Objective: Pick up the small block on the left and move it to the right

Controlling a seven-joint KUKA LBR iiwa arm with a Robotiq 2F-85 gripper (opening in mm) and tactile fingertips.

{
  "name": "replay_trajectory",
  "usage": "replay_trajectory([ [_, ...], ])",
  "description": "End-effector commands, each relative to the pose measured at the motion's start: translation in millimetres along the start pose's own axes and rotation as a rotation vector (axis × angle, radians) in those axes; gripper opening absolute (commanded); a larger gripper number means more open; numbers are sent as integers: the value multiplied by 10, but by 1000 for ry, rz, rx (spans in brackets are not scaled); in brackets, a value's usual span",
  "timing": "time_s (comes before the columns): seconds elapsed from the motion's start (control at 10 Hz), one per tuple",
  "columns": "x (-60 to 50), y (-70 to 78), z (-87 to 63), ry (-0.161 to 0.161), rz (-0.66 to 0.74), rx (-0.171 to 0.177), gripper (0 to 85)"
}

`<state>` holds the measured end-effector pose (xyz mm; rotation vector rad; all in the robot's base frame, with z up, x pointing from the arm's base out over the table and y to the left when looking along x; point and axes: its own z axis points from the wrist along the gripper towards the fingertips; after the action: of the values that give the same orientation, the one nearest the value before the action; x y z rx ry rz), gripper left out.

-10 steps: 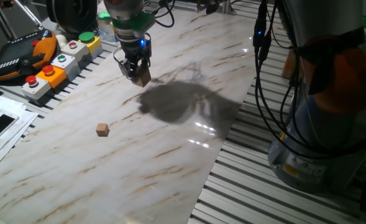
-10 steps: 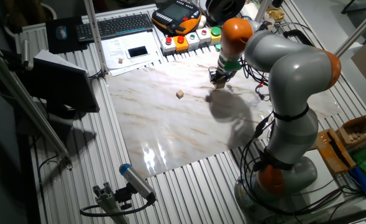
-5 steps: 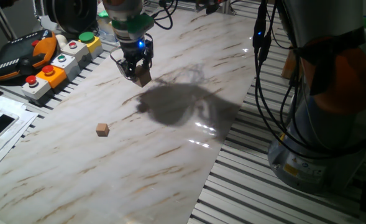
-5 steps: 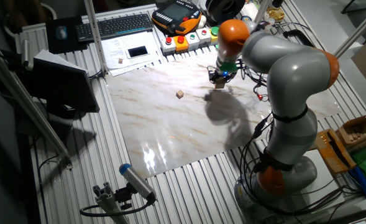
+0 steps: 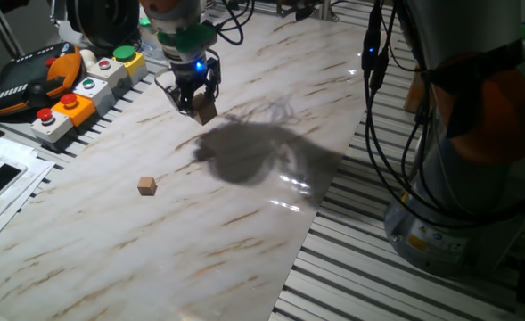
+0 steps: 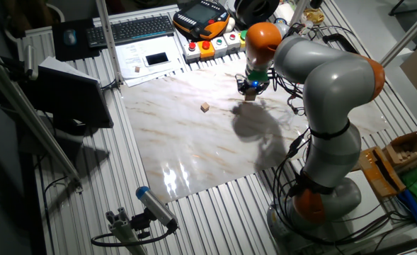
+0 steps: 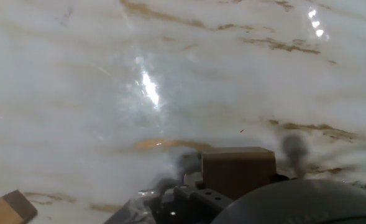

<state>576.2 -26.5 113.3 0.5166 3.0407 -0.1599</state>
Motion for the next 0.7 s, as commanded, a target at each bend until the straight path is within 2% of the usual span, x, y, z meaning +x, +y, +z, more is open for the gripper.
replay_trajectory([
  [0.0, -34, 58, -20, -6, -3, -3, 7],
  [0.1, -79, 161, -55, -8, -23, -7, 7],
  [0.3, -149, 449, -113, 3, -62, -53, 7],
  [0.6, -159, 955, -238, -8, -142, -78, 7],
])
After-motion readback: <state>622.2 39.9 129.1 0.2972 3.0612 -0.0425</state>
